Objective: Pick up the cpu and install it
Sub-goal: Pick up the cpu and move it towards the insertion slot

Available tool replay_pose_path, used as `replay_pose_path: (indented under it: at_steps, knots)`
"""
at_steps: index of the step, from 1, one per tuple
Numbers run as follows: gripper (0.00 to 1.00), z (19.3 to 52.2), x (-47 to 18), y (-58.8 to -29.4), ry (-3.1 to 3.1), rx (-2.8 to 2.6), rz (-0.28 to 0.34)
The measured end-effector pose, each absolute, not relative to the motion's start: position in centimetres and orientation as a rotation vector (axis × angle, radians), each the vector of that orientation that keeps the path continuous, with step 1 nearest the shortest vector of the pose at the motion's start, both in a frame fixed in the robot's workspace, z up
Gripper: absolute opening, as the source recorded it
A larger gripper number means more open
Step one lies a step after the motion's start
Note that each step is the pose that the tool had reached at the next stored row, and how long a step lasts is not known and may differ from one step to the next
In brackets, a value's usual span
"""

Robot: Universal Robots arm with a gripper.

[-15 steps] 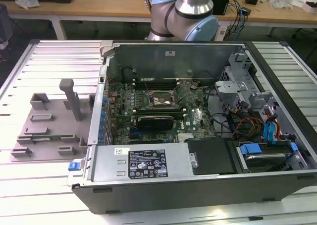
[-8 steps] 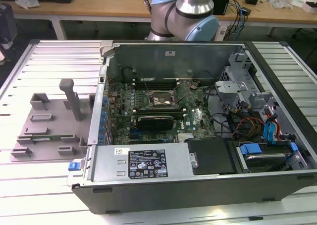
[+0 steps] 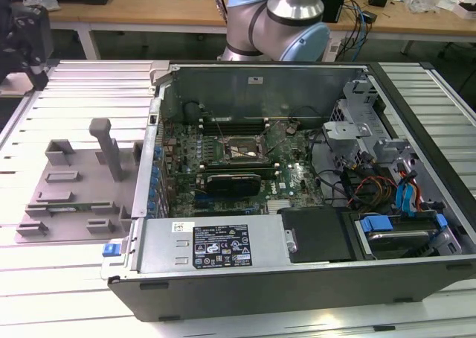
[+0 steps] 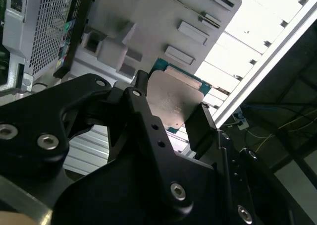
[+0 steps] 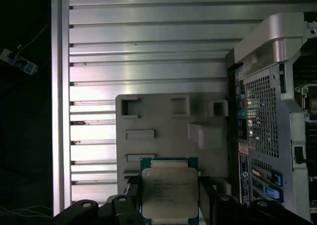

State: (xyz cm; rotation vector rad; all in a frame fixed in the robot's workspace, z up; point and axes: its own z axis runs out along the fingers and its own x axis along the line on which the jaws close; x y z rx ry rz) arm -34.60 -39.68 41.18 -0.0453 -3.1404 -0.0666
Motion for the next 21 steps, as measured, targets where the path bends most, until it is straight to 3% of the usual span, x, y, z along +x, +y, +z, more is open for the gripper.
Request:
replay_pose_path:
  at_steps: [21]
  knots:
    - [0.55, 41.2, -27.1, -39.7, -3.14, -0.045, -0.067]
